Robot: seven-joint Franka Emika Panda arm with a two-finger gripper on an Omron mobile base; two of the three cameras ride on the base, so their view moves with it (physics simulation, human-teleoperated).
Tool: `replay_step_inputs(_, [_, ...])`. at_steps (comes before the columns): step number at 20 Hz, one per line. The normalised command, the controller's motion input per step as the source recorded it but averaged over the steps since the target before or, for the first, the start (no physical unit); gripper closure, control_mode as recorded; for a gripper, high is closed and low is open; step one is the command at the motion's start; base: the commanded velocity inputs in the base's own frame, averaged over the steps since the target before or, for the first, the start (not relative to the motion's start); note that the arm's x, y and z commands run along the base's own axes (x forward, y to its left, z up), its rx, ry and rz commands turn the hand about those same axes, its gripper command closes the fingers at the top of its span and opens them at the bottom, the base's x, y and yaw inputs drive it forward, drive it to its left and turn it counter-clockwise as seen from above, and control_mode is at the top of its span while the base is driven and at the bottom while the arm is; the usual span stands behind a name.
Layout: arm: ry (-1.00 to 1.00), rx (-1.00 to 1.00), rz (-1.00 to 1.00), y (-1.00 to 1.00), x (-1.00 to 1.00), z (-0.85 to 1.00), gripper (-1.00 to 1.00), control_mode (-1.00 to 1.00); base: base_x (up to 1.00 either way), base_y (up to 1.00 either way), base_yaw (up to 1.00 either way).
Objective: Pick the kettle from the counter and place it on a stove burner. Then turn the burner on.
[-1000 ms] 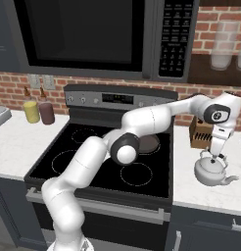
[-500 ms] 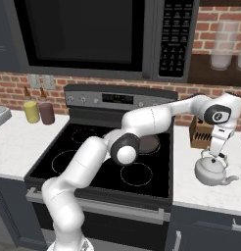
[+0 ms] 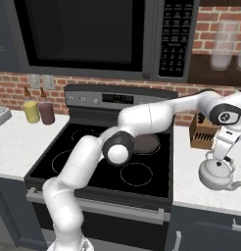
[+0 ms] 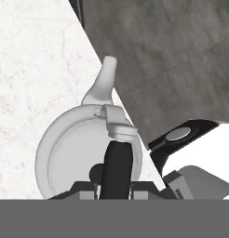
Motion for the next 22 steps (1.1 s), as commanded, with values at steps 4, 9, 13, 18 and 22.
replay_step_inputs(4, [-0.13, -0.21, -0.04, 0.70, -0.97, 0.60, 1.00, -1.00, 0.00, 0.00, 0.00])
replay_step_inputs(9, [-0.19, -0.26, 0.00, 0.97, -0.78, 0.66, 1.00, -1.00, 0.00, 0.00, 0.00])
replay_step_inputs(13, [-0.18, -0.26, 0.04, 1.00, -0.58, 0.58, 1.00, -1.00, 0.00, 0.00, 0.00])
replay_step_inputs(18, [-0.14, -0.22, 0.18, 1.00, -0.26, 0.49, 1.00, -1.00, 0.00, 0.00, 0.00])
replay_step_inputs(22, [-0.09, -0.21, 0.27, 1.00, -0.09, 0.30, 1.00, -1.00, 0.00, 0.00, 0.00])
